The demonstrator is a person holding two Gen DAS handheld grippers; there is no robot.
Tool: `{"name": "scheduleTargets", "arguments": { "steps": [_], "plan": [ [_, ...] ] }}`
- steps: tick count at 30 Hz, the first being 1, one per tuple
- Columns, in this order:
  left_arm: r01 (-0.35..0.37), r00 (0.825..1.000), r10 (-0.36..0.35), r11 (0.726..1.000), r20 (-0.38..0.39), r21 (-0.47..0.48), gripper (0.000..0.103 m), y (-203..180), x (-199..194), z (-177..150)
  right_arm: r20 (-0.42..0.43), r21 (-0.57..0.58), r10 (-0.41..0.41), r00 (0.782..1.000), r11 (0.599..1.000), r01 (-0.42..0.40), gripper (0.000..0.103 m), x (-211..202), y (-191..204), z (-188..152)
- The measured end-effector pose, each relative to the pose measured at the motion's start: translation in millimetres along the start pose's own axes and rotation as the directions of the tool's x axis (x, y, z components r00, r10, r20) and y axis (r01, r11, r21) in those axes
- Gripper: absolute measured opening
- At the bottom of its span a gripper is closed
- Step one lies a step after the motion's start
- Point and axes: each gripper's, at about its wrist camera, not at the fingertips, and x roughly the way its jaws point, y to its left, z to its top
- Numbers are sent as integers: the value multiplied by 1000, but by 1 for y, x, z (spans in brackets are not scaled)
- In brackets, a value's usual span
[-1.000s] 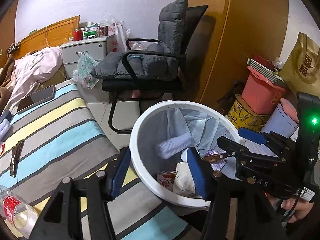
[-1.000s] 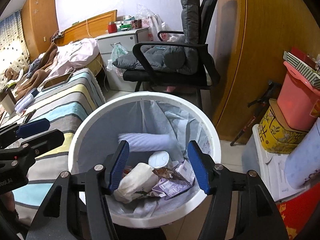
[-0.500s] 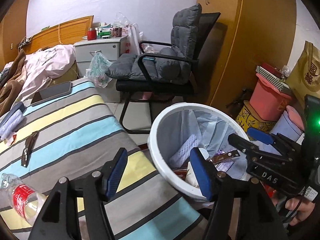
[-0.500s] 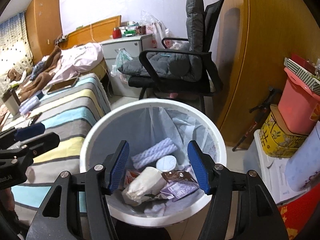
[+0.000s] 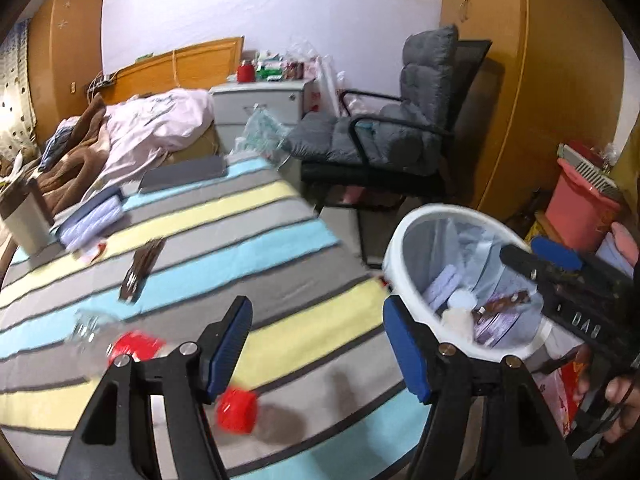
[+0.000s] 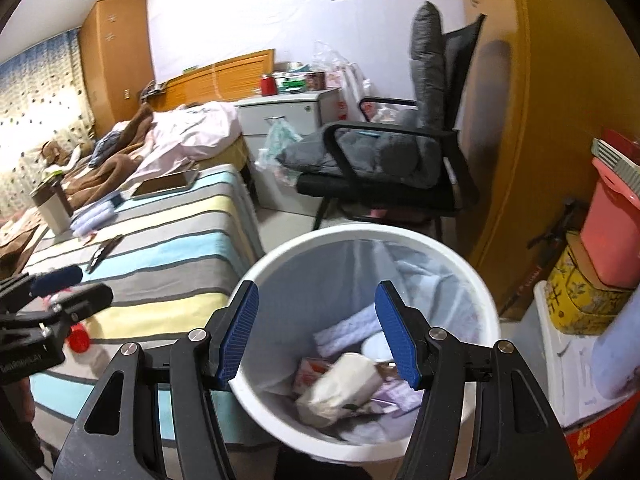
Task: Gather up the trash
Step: 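Move both empty grippers back to the table, left gripper toward the clear red-capped bottle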
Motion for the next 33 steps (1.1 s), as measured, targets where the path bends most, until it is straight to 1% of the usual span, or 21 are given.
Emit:
{"name": "scheduleTargets", "arguments": {
  "steps": [4, 8, 12, 15, 20, 22, 23, 24, 25, 27, 28, 31, 33],
  "plan": [
    [-28, 999, 28, 999, -32, -20, 70, 17, -1, -17, -6, -27, 43, 999, 999, -43, 62, 4, 18, 1],
    [-59, 997, 57, 998, -50, -30, 70, 33, -5, -28, -14, -64, 81, 997, 995, -81, 62, 8, 37, 2],
    [-95, 994, 91, 994, -63, -60, 70, 53, -12, -37, -22, -87, 119, 993, 989, -120, 62, 13, 54, 5],
    [-125, 991, 120, 988, -63, -86, 70, 70, -23, -46, -33, -104, 136, 990, 985, -139, 62, 18, 68, 6],
    [-179, 984, 179, 973, -17, -144, 70, 97, -54, -55, -59, -140, 178, 982, 973, -185, 62, 26, 95, 7],
    [-218, 975, 223, 960, 11, -177, 73, 107, -68, -58, -68, -155, 198, 978, 966, -207, 62, 28, 105, 7],
    [-233, 970, 242, 953, 24, -196, 77, 112, -74, -59, -73, -164, 208, 975, 962, -217, 62, 30, 112, 7],
    [-256, 963, 268, 943, 30, -212, 79, 117, -79, -61, -78, -169, 215, 973, 959, -226, 62, 31, 117, 8],
    [-291, 951, 307, 931, 38, -222, 79, 122, -85, -62, -83, -173, 221, 972, 957, -233, 62, 32, 121, 8],
    [-328, 936, 349, 915, 54, -235, 80, 130, -92, -64, -96, -181, 241, 966, 950, -255, 62, 36, 130, 9],
    [-346, 930, 366, 903, 35, -254, 81, 138, -91, -66, -102, -183, 247, 964, 947, -262, 62, 37, 134, 10],
    [-376, 923, 383, 876, -39, -302, 81, 160, -81, -74, -115, -200, 261, 958, 939, -280, 62, 43, 147, 11],
    [-386, 921, 381, 859, -84, -338, 81, 173, -74, -83, -123, -213, 263, 957, 935, -285, 62, 45, 154, 12]
  ]
}}
